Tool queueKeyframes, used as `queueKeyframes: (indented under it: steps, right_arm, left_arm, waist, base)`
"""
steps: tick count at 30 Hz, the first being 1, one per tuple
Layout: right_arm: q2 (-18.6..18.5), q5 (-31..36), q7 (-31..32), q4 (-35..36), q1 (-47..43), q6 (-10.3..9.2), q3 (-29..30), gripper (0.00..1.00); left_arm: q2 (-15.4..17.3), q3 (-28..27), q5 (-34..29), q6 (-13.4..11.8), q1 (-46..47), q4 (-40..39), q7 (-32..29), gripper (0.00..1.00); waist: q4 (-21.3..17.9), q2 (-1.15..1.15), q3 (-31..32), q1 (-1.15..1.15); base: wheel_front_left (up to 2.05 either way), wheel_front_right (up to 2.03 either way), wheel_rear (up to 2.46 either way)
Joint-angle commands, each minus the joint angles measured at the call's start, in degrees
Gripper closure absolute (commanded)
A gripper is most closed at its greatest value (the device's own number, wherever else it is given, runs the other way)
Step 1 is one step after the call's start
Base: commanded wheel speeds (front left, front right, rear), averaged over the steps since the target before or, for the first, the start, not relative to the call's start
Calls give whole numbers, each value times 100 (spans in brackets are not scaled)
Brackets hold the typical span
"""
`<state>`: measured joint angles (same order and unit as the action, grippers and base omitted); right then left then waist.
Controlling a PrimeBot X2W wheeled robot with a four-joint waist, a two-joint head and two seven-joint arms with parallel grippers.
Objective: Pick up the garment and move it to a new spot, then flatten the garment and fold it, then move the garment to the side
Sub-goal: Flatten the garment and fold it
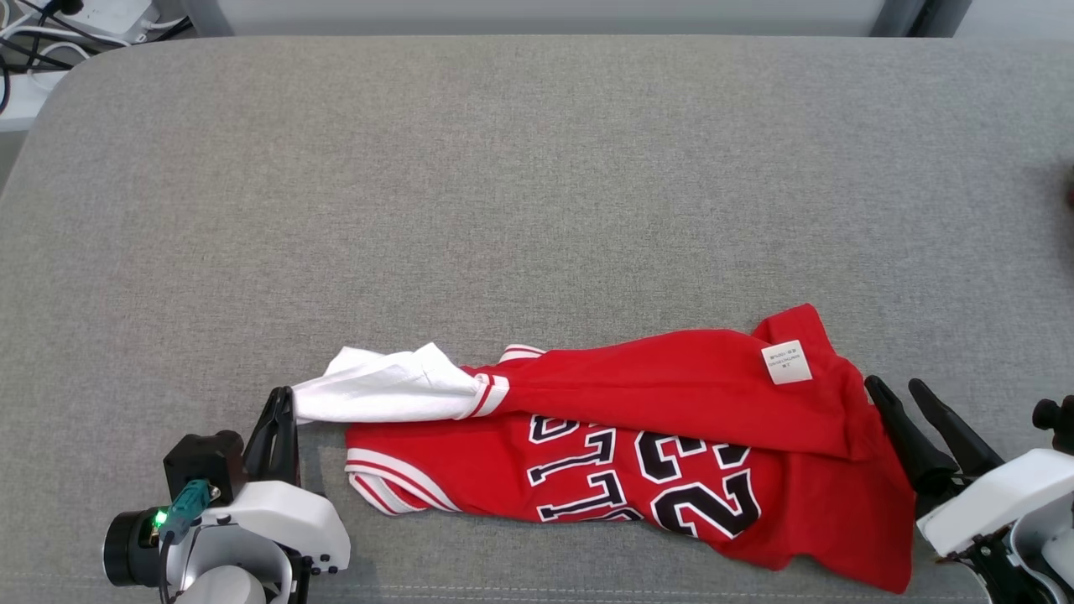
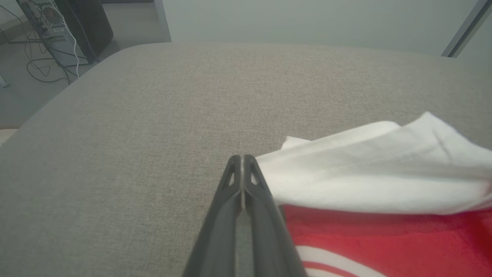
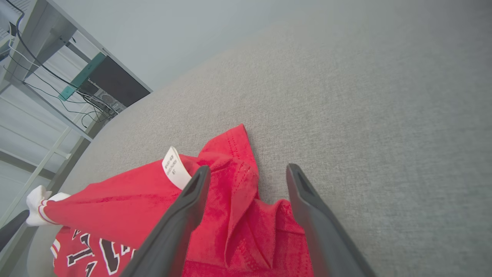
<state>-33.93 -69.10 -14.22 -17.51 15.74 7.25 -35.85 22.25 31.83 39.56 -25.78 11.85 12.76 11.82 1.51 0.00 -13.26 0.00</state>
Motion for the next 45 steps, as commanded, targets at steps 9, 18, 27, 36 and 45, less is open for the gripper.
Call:
queueKeyframes:
  steps: [9,18,27,36,45]
  right_arm:
    - [15,-839,498,-363,643,24,-317,30]
    - [-109,-1030,549,-459,596,24,-590,9]
    - [-193,-1006,412,-166,307,24,-761,93]
    - [-302,-726,170,1,392,24,-769,100]
    - [-622,-93,-63,564,929,24,-167,100]
  left_arm:
    - [146,-136,2,-71,195,-148,-54,100]
    - [131,-114,-12,-111,254,-225,-51,100]
    - [154,-123,13,-131,216,-255,-28,100]
    - [184,-156,-22,-140,258,-327,49,100]
    - [366,-711,-201,270,877,-1049,291,100]
  waist:
    - [240,0,-117,0]
    - [396,0,-118,0]
    - [271,0,-99,0]
    - [166,0,4,0]
    - [-46,0,492,0]
  base:
    - [0,0,0]
    - [0,0,0]
    - [0,0,0]
    - [0,0,0]
    - [0,0,0]
